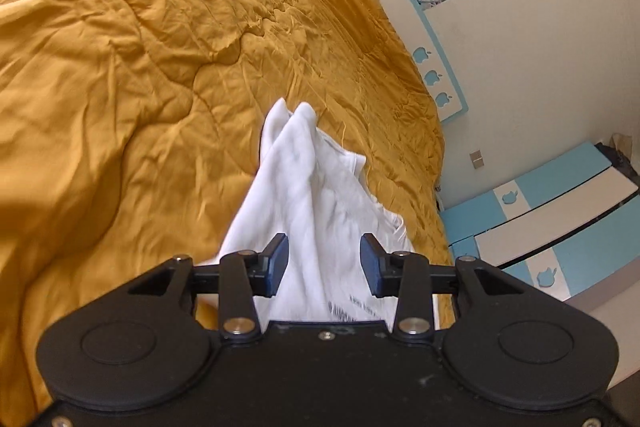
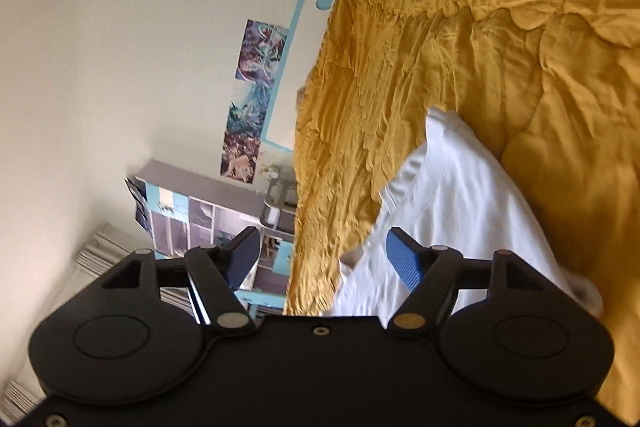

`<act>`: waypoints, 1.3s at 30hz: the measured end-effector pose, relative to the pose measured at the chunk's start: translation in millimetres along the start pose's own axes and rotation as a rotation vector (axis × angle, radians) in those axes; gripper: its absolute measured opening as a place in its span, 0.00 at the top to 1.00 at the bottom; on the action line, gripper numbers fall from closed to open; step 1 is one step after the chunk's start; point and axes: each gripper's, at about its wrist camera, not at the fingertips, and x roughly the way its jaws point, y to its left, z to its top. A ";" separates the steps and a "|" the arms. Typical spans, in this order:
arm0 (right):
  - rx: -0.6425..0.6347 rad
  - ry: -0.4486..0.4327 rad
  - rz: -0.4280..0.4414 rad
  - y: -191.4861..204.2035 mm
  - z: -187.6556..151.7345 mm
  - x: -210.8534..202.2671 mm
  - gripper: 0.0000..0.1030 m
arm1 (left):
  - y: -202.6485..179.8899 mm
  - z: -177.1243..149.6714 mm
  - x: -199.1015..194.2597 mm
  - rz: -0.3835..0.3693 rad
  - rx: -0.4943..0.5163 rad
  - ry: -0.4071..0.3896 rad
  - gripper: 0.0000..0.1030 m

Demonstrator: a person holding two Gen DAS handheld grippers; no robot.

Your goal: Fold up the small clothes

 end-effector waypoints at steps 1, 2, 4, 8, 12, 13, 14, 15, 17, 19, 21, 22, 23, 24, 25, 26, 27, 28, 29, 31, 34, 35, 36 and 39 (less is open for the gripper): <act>-0.011 0.015 -0.028 3.6 -11.7 -8.6 0.30 | -2.8 -9.1 -3.1 0.028 0.010 0.008 0.61; -0.021 0.031 -0.063 5.7 -21.9 -15.4 0.30 | -5.7 -21.4 -3.8 0.073 0.027 0.021 0.61; -0.031 0.052 -0.152 6.5 -37.9 -26.4 0.30 | -4.1 -35.6 1.0 0.112 0.027 0.040 0.60; 0.046 0.076 -0.297 -12.4 -49.8 -36.2 0.30 | 13.3 -51.2 22.7 0.103 -0.085 0.120 0.60; 0.124 0.074 -0.354 -36.1 -41.2 -27.7 0.31 | 17.3 -48.1 38.4 0.130 -0.120 0.064 0.60; 0.125 0.061 -0.355 -38.3 -38.0 -24.8 0.31 | 18.4 -44.9 41.5 0.130 -0.134 0.045 0.59; 0.124 0.044 -0.365 -39.4 -34.3 -20.2 0.31 | 20.1 -41.8 45.0 0.136 -0.156 0.036 0.58; 0.118 0.030 -0.380 -40.4 -31.0 -15.4 0.31 | 22.1 -37.8 47.7 0.141 -0.186 0.030 0.58; 0.105 -0.001 -0.411 -41.5 -24.6 -4.9 0.31 | 23.1 -32.6 52.8 0.133 -0.222 0.010 0.61; 0.099 -0.015 -0.431 -43.5 -20.0 5.8 0.31 | 22.9 -31.5 55.6 0.105 -0.230 0.001 0.70; 0.095 -0.009 -0.431 -43.6 -17.8 14.4 0.30 | 24.4 -30.6 58.1 0.081 -0.237 0.005 0.89; 0.085 -0.005 -0.427 -42.4 -17.0 17.7 0.30 | 25.7 -31.2 57.1 0.077 -0.250 0.000 0.89; 0.078 -0.003 -0.428 -41.6 -16.9 19.7 0.30 | 25.6 -33.5 53.8 0.072 -0.253 -0.003 0.89; 0.072 -0.002 -0.429 -40.3 -16.6 21.9 0.30 | 25.2 -34.0 53.2 0.071 -0.250 -0.007 0.89; 0.061 -0.005 -0.428 -39.0 -16.7 24.2 0.33 | 24.5 -34.7 52.3 0.070 -0.246 -0.012 0.89; 0.052 -0.009 -0.433 -38.6 -16.7 24.5 0.39 | 23.0 -35.1 52.9 0.073 -0.241 -0.020 0.89; 0.043 -0.010 -0.452 -37.5 -16.6 26.7 0.58 | 21.3 -36.3 51.7 0.080 -0.232 -0.027 0.89; 0.036 -0.010 -0.468 -38.2 -16.4 28.2 0.81 | 19.1 -38.5 49.8 0.087 -0.221 -0.038 0.89; 0.043 -0.014 -0.466 -40.1 -16.4 28.6 0.84 | 17.2 -41.3 46.9 0.090 -0.215 -0.054 0.90; 0.064 -0.022 -0.452 -41.6 -15.9 27.5 0.85 | 12.5 -46.2 40.9 0.084 -0.213 -0.096 0.90; 0.045 -0.041 -0.424 -31.7 -12.7 22.8 0.87 | -3.6 -53.3 28.6 0.054 -0.167 -0.159 0.91; 0.027 -0.046 -0.413 -24.6 -10.8 21.7 0.87 | -10.2 -53.7 25.2 0.043 -0.147 -0.169 0.91; 0.007 -0.054 -0.403 -16.6 -8.9 20.4 0.87 | -15.6 -54.1 22.1 0.033 -0.136 -0.175 0.91; -0.054 -0.086 -0.365 9.4 -3.6 9.3 0.88 | -31.6 -58.8 6.0 -0.012 -0.129 -0.191 0.91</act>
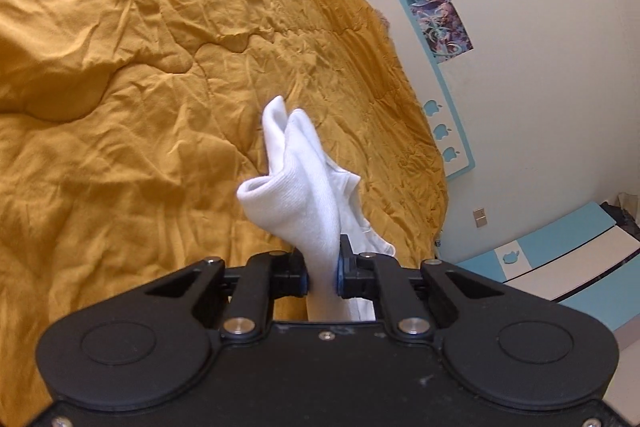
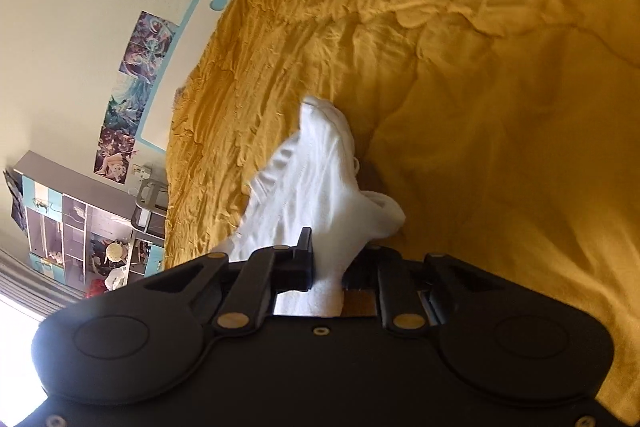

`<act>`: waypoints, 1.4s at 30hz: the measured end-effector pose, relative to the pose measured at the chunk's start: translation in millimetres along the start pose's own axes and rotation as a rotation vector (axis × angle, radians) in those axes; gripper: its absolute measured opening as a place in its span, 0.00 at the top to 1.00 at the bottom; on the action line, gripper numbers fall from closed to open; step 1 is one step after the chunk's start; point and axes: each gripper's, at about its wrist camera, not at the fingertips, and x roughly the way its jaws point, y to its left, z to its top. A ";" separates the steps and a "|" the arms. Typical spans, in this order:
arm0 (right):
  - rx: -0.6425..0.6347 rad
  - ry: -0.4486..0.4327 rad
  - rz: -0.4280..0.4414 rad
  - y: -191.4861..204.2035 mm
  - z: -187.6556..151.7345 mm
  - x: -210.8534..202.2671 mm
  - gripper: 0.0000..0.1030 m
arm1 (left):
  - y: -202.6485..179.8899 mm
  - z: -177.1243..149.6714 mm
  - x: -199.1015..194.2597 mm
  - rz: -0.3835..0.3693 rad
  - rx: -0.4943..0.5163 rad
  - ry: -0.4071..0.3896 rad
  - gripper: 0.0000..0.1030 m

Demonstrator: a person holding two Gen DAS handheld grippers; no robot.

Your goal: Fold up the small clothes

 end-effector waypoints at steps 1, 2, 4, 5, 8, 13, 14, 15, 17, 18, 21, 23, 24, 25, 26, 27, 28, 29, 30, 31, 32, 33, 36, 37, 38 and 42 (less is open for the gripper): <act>-0.011 -0.014 0.014 4.1 1.8 -8.5 0.88 | -2.8 -2.5 -6.9 -0.007 -0.005 -0.005 0.91; -0.012 -0.021 0.028 5.7 3.1 -17.6 0.88 | -5.1 -6.9 -16.6 -0.014 -0.012 -0.003 0.91; 0.000 -0.022 0.040 3.6 3.3 -36.4 0.88 | -6.1 -16.4 -35.0 -0.017 -0.009 0.012 0.91; 0.002 -0.019 0.038 0.2 1.7 -46.6 0.88 | -3.7 -25.0 -48.2 -0.016 -0.015 0.029 0.91; 0.018 -0.008 0.013 -18.6 -6.9 -77.1 0.88 | 6.1 -50.1 -80.1 -0.004 -0.024 0.081 0.91; 0.083 0.046 -0.069 -67.7 -31.2 -103.3 0.87 | 34.7 -74.7 -108.0 0.113 -0.026 0.142 0.91; 0.090 0.057 -0.099 -77.1 -33.4 -102.5 0.86 | 44.0 -76.5 -110.1 0.112 -0.040 0.166 0.88; 0.107 0.059 -0.138 -87.2 -34.2 -103.9 0.82 | 46.9 -75.5 -112.4 0.106 -0.042 0.184 0.87; 0.178 0.058 -0.111 -102.6 -32.1 -112.5 0.82 | 42.4 -68.9 -119.5 0.124 -0.012 0.205 0.87; 0.208 0.042 -0.116 -105.4 -29.8 -120.0 0.82 | 37.0 -64.6 -123.9 0.148 0.014 0.207 0.86; 0.159 -0.038 -0.203 -94.9 -17.7 -141.7 0.64 | 18.1 -48.9 -141.0 0.210 0.137 0.124 0.78; 0.051 -0.100 -0.250 -78.5 -6.5 -147.6 0.45 | 6.7 -34.1 -144.7 0.208 0.206 0.062 0.74; -0.009 -0.103 -0.261 -69.2 0.2 -144.3 0.41 | 1.6 -24.9 -140.6 0.196 0.220 0.048 0.73; -0.057 -0.095 -0.262 -60.1 6.6 -138.7 0.42 | -3.1 -15.0 -132.0 0.172 0.236 0.050 0.71; -0.106 -0.089 -0.253 -50.8 13.2 -131.2 0.42 | -7.4 -7.5 -121.4 0.151 0.258 0.050 0.71; -0.165 -0.087 -0.236 -40.9 18.9 -121.7 0.42 | -12.4 -1.5 -109.1 0.145 0.284 0.049 0.70; -0.223 -0.085 -0.224 -31.0 22.5 -111.3 0.42 | -16.4 3.8 -95.4 0.138 0.313 0.054 0.69; -0.298 -0.066 -0.208 -23.1 29.4 -95.9 0.42 | -19.3 10.0 -78.7 0.124 0.346 0.056 0.68; -0.363 -0.035 -0.192 -15.8 34.4 -81.2 0.42 | -19.9 14.3 -63.5 0.110 0.374 0.056 0.68; -0.429 0.000 -0.167 -11.3 42.6 -63.5 0.42 | -18.7 17.9 -49.3 0.102 0.398 0.060 0.68; -0.469 0.018 -0.147 -8.4 48.3 -48.4 0.42 | -17.1 21.3 -33.7 0.116 0.425 0.066 0.68; -0.495 0.035 -0.134 -7.0 53.1 -34.9 0.42 | -15.5 24.9 -19.0 0.125 0.442 0.083 0.68; -0.545 0.083 -0.138 -4.9 63.9 7.4 0.42 | -7.3 35.5 16.8 0.130 0.443 0.114 0.68; -0.557 0.092 -0.142 -5.9 65.6 17.8 0.42 | -4.1 39.3 26.4 0.122 0.434 0.121 0.68; -0.567 0.104 -0.150 -6.7 66.4 27.6 0.42 | -1.6 41.1 32.7 0.116 0.424 0.128 0.68; -0.580 0.147 -0.149 -8.8 63.0 55.8 0.42 | -2.3 43.9 53.8 0.111 0.448 0.144 0.68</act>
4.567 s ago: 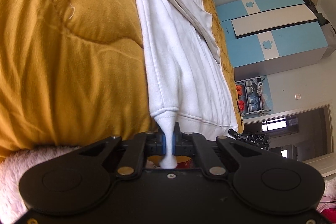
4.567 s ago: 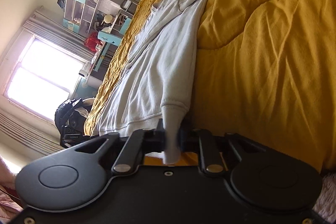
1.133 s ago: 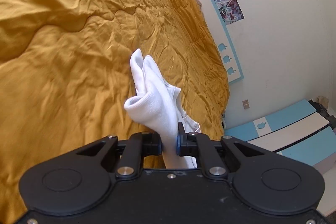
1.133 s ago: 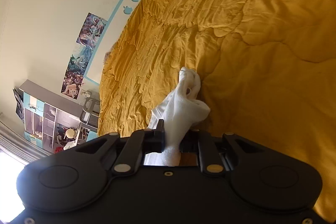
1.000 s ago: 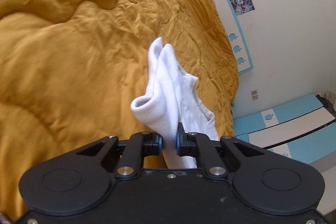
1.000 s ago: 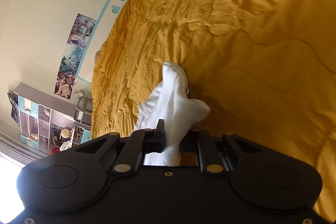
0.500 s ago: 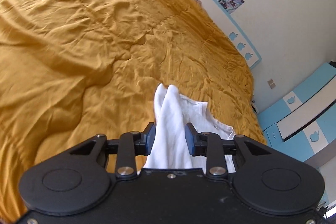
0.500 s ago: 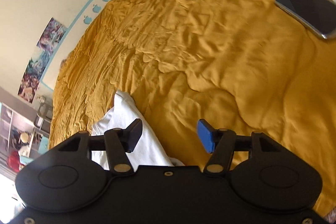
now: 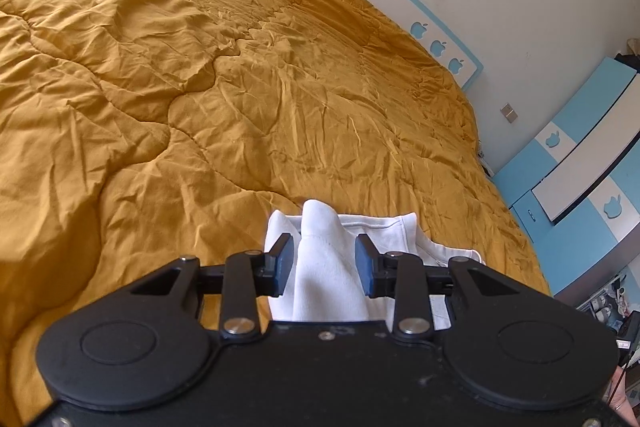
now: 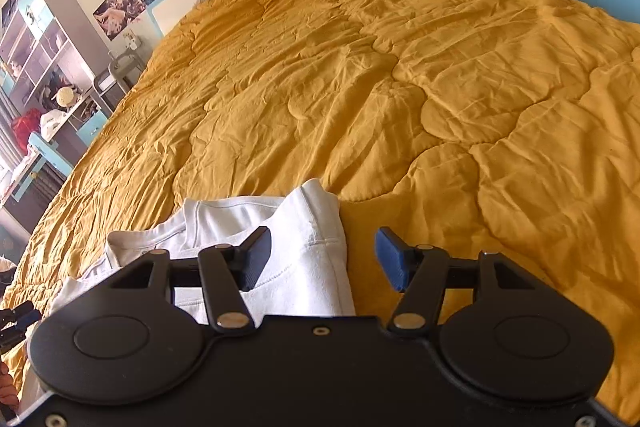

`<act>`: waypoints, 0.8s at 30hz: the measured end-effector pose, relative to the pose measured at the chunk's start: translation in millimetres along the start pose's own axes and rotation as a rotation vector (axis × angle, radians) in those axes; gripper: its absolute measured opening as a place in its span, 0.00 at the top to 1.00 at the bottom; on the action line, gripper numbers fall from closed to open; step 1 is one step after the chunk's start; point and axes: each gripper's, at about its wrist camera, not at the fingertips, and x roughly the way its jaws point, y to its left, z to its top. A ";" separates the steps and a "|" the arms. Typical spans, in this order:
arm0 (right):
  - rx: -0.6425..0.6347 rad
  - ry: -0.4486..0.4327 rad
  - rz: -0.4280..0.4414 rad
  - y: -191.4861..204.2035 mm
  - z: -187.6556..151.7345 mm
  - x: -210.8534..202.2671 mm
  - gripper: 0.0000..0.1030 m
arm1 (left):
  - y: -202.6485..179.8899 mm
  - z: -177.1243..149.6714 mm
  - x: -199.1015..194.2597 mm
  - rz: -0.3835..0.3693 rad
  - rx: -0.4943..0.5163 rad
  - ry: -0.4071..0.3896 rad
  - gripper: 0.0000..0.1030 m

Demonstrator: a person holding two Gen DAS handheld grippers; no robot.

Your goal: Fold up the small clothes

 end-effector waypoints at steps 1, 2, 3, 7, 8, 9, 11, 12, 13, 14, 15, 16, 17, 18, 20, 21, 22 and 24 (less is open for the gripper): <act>-0.003 -0.001 0.009 1.6 -0.9 3.1 0.42 | -1.6 1.0 4.2 0.002 0.014 0.008 0.68; -0.003 -0.001 0.015 3.3 -1.8 5.9 0.42 | -3.8 1.8 9.4 0.016 0.032 0.017 0.68; -0.003 0.000 0.016 4.9 -1.4 8.3 0.42 | -4.6 2.5 13.1 0.026 0.044 0.026 0.68; -0.010 0.007 0.029 9.6 -2.4 13.9 0.42 | -6.1 0.3 30.3 0.023 0.062 0.087 0.68; -0.014 0.010 0.029 10.7 -2.5 15.1 0.42 | -7.2 -0.8 33.5 0.041 0.073 0.097 0.70; -0.020 0.014 0.032 12.2 -2.4 16.5 0.42 | -7.1 -1.7 36.6 0.047 0.076 0.106 0.71; -0.033 0.011 0.025 14.7 -2.8 18.0 0.41 | -3.9 -4.2 42.0 0.040 0.055 0.123 0.76; -0.035 0.011 0.023 15.6 -2.7 18.6 0.41 | -2.2 -4.7 42.1 0.040 0.045 0.118 0.80; -0.035 0.011 0.021 16.0 -2.9 18.7 0.41 | -0.5 -5.4 40.6 0.039 0.028 0.113 0.87; -0.032 0.013 0.016 15.9 -2.2 19.3 0.42 | 1.7 -5.3 39.1 0.033 0.008 0.105 0.91; -0.030 0.012 0.005 16.3 -2.1 19.4 0.49 | 3.6 -5.1 37.2 0.028 -0.009 0.095 0.94; -0.035 0.009 -0.015 16.7 -1.9 19.3 0.60 | 5.2 -5.0 33.4 0.020 -0.026 0.088 0.97; -0.041 0.009 -0.042 16.9 -1.5 19.5 0.67 | 5.7 -4.9 31.2 0.012 -0.035 0.081 0.98; -0.045 0.009 -0.051 16.6 -1.1 19.4 0.75 | 5.3 -5.1 27.4 0.005 -0.040 0.065 0.98; -0.035 -0.008 -0.038 16.1 -0.5 15.6 0.78 | -5.9 -7.0 10.7 0.002 -0.005 0.006 0.99; -0.036 -0.019 -0.032 17.5 0.4 13.2 0.80 | -12.9 -8.3 2.8 0.000 0.016 -0.019 0.99; -0.042 -0.032 -0.026 19.8 1.0 10.5 0.80 | -20.4 -9.0 -4.8 0.008 0.035 -0.032 0.99; -0.069 -0.057 -0.028 26.9 3.5 7.5 0.80 | -23.6 -8.3 -8.8 0.025 0.040 -0.012 0.99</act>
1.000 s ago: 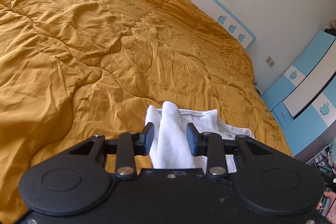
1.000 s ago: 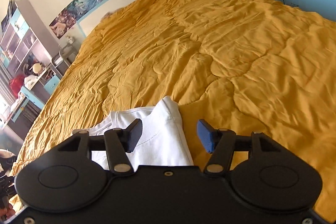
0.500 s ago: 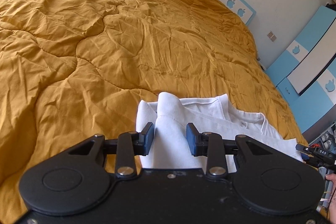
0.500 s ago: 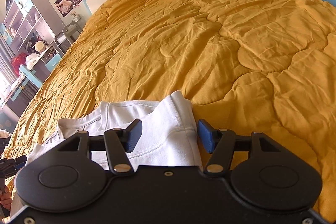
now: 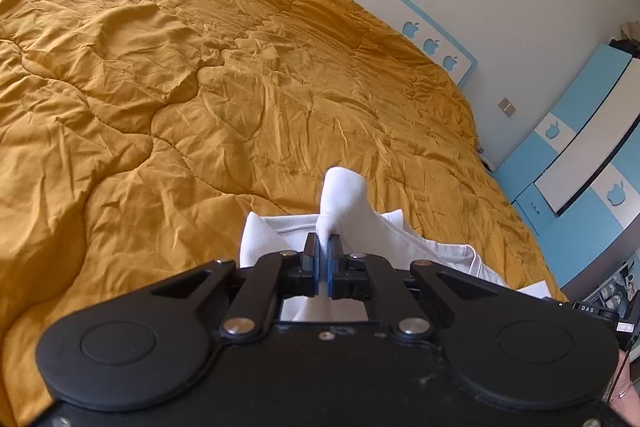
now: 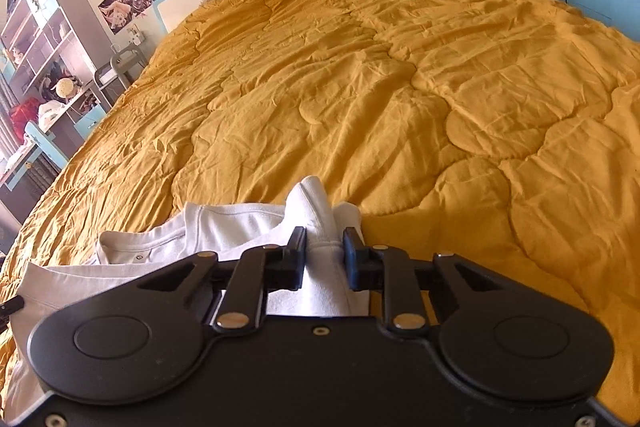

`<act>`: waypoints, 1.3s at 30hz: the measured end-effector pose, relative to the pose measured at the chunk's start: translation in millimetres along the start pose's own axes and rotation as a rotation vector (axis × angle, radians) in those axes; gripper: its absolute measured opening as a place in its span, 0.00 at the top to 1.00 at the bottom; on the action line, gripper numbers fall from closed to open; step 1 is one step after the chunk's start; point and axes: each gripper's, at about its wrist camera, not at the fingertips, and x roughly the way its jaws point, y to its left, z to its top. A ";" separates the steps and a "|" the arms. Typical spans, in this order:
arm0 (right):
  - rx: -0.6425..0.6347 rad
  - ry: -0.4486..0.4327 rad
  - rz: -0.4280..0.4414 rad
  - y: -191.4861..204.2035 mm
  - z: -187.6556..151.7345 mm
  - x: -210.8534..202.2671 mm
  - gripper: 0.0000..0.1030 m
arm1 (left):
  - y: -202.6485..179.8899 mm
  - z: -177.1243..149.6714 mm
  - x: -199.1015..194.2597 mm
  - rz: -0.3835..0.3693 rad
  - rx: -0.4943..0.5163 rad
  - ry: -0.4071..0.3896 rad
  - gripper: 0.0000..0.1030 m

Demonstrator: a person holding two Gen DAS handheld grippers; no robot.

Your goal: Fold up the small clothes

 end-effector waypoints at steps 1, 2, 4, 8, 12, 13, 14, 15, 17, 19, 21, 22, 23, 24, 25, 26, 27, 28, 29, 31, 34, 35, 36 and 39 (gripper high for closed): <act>-0.009 0.002 -0.008 2.4 1.6 2.3 0.80 | 2.9 0.4 2.8 0.019 -0.007 0.018 0.99; -0.012 0.013 -0.022 3.6 2.4 7.1 0.80 | 9.0 -0.2 10.3 0.052 -0.014 0.044 0.99; 0.006 0.041 -0.037 0.6 1.1 21.5 0.80 | 24.7 -3.8 26.7 0.101 -0.051 0.085 0.99; 0.060 0.083 -0.059 -8.8 -6.9 39.7 0.80 | 46.3 -11.4 45.1 0.095 -0.140 0.129 0.94; 0.091 0.038 -0.082 -5.7 -7.5 8.5 0.55 | 56.4 -8.3 19.6 0.060 -0.211 0.121 0.67; 0.085 0.014 -0.089 -2.9 -9.0 -7.4 0.49 | 57.7 -9.3 6.2 0.054 -0.218 0.120 0.67; 0.083 -0.012 -0.077 -0.7 -12.1 -25.0 0.48 | 58.2 -12.0 -8.0 0.050 -0.217 0.115 0.66; 0.093 -0.037 -0.053 0.3 -17.1 -44.2 0.47 | 57.9 -16.8 -24.2 0.046 -0.213 0.109 0.65; 0.156 -0.081 -0.010 -1.7 -32.7 -83.6 0.43 | 55.8 -30.7 -55.4 0.042 -0.196 0.105 0.63; 0.247 -0.120 -0.001 -4.6 -55.5 -120.1 0.42 | 53.2 -48.1 -82.9 0.045 -0.194 0.110 0.62; 0.339 -0.127 0.015 -7.5 -79.1 -147.5 0.42 | 51.5 -66.1 -102.8 0.038 -0.204 0.117 0.61; 0.382 -0.117 0.018 -8.0 -91.6 -159.0 0.42 | 50.6 -72.5 -108.8 0.036 -0.205 0.122 0.61; 0.417 -0.100 0.019 -8.5 -102.8 -167.5 0.42 | 49.2 -81.0 -115.0 0.026 -0.202 0.128 0.61; 0.455 -0.087 0.022 -10.0 -112.9 -174.8 0.42 | 47.1 -85.9 -117.2 0.019 -0.195 0.133 0.60; 0.510 -0.069 0.037 -12.8 -124.2 -180.4 0.42 | 44.3 -89.9 -118.7 0.013 -0.182 0.138 0.60; 0.568 -0.043 0.051 -16.6 -133.8 -183.6 0.42 | 40.5 -93.0 -118.6 0.014 -0.167 0.146 0.59; 0.630 -0.027 0.055 -20.8 -143.0 -186.0 0.42 | 37.3 -94.2 -117.9 0.022 -0.160 0.152 0.59; 0.681 -0.015 0.055 -24.4 -151.1 -187.9 0.41 | 35.0 -95.2 -116.8 0.022 -0.159 0.159 0.59; 0.716 -0.006 0.061 -27.1 -157.9 -189.0 0.41 | 33.7 -96.4 -116.0 0.013 -0.164 0.170 0.61; 0.766 0.014 0.089 -28.6 -168.1 -188.2 0.41 | 32.3 -99.9 -114.6 -0.011 -0.196 0.180 0.68; 0.783 0.025 0.096 -27.0 -170.6 -181.6 0.41 | 35.8 -102.5 -111.9 -0.047 -0.255 0.195 0.93; 0.781 0.024 0.096 -25.5 -169.0 -178.8 0.41 | 37.7 -103.1 -112.1 -0.056 -0.270 0.195 0.93; 0.779 0.023 0.099 -24.5 -166.7 -175.3 0.41 | 39.9 -103.6 -113.0 -0.068 -0.296 0.189 0.93; 0.775 0.014 0.086 -24.2 -158.2 -163.9 0.41 | 42.3 -105.7 -121.5 -0.091 -0.359 0.164 0.94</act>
